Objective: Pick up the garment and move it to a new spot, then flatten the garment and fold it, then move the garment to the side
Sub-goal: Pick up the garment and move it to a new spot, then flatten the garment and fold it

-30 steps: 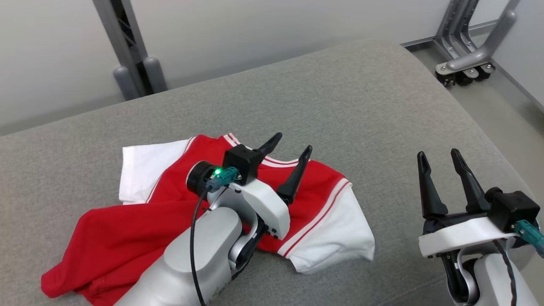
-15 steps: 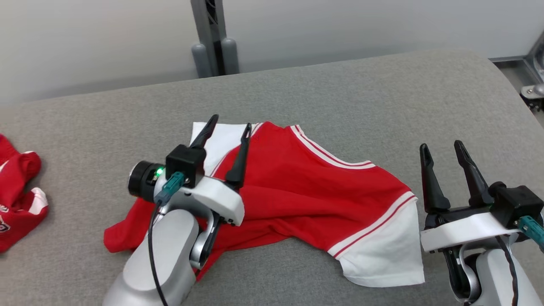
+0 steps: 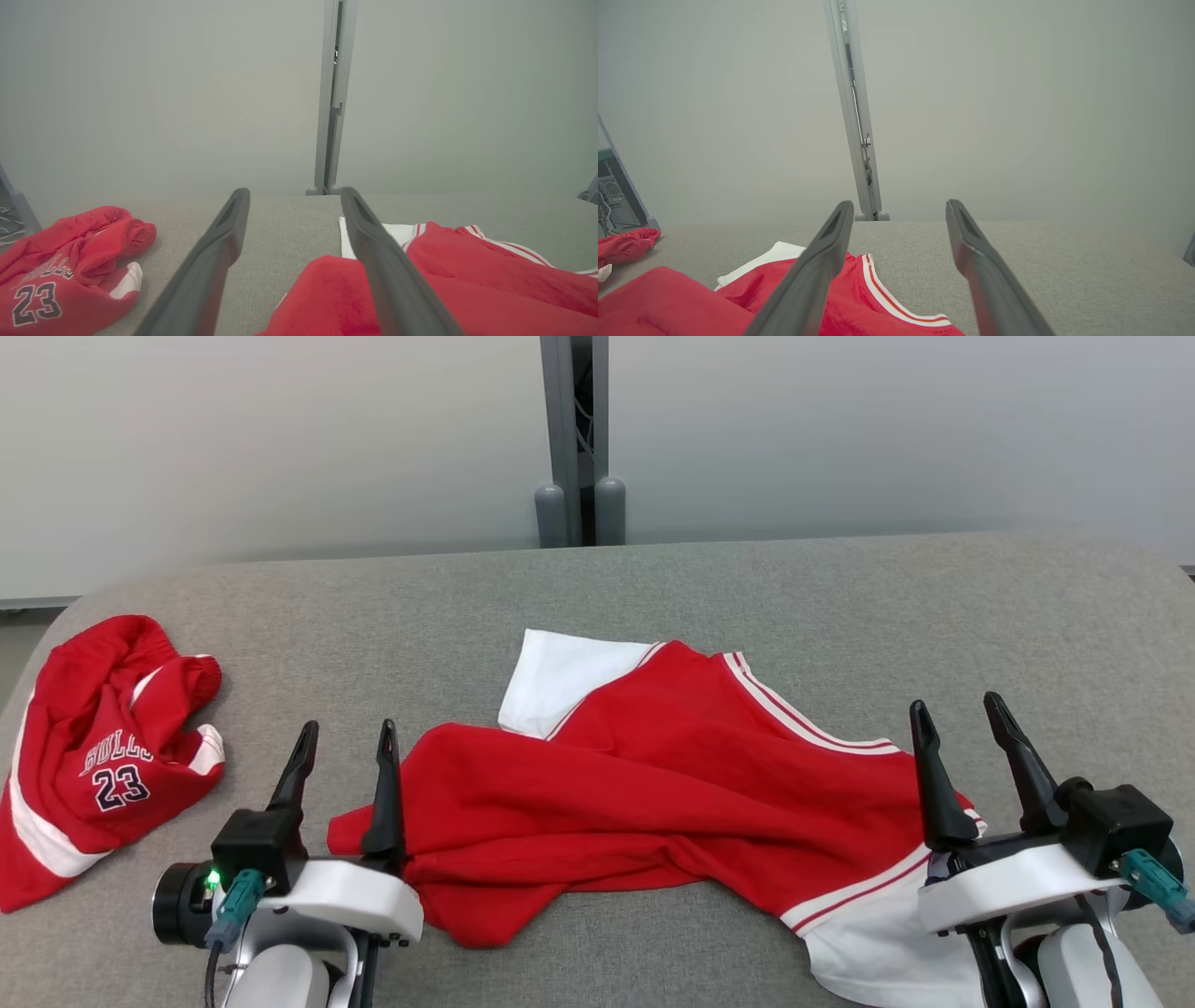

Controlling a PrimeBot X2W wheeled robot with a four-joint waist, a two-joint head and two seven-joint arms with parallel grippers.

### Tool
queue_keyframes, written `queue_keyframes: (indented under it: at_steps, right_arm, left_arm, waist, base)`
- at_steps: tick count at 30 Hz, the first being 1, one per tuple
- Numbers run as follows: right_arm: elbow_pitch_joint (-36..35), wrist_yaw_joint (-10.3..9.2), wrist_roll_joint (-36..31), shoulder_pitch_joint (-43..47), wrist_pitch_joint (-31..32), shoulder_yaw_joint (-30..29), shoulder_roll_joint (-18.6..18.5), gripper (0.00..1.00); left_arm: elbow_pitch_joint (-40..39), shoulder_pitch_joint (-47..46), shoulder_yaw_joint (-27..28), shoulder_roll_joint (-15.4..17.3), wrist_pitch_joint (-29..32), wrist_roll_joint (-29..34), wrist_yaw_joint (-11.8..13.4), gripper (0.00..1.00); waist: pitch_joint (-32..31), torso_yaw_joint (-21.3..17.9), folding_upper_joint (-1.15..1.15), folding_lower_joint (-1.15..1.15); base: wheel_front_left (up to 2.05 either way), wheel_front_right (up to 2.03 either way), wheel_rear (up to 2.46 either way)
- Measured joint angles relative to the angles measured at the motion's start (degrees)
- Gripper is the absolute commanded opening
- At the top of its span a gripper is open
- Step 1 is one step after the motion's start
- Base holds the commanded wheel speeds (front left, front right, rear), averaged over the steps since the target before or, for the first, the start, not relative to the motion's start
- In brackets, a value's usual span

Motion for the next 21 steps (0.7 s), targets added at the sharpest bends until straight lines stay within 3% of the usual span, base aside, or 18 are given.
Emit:
queue_keyframes:
  at_steps: [10, 21]
  right_arm:
    - [0.94, 0.00, -0.92, 1.42, 0.00, 0.77, -0.01, 1.00]
    - [1.96, 0.00, -2.16, 2.07, 0.00, 0.91, -0.01, 1.00]
  left_arm:
    - [-4.79, 7.69, 6.67, -2.27, 0.00, 3.21, -1.91, 1.00]
    - [-6.89, 8.97, 5.08, -2.40, 0.00, -0.29, -1.01, 1.00]
  waist:
    - [-1.91, 2.14, 0.00, 0.00]
    - [-2.53, 4.01, 0.00, 0.00]
  base:
    - [0.00, 0.00, 0.00]
    - [0.00, 0.00, 0.00]
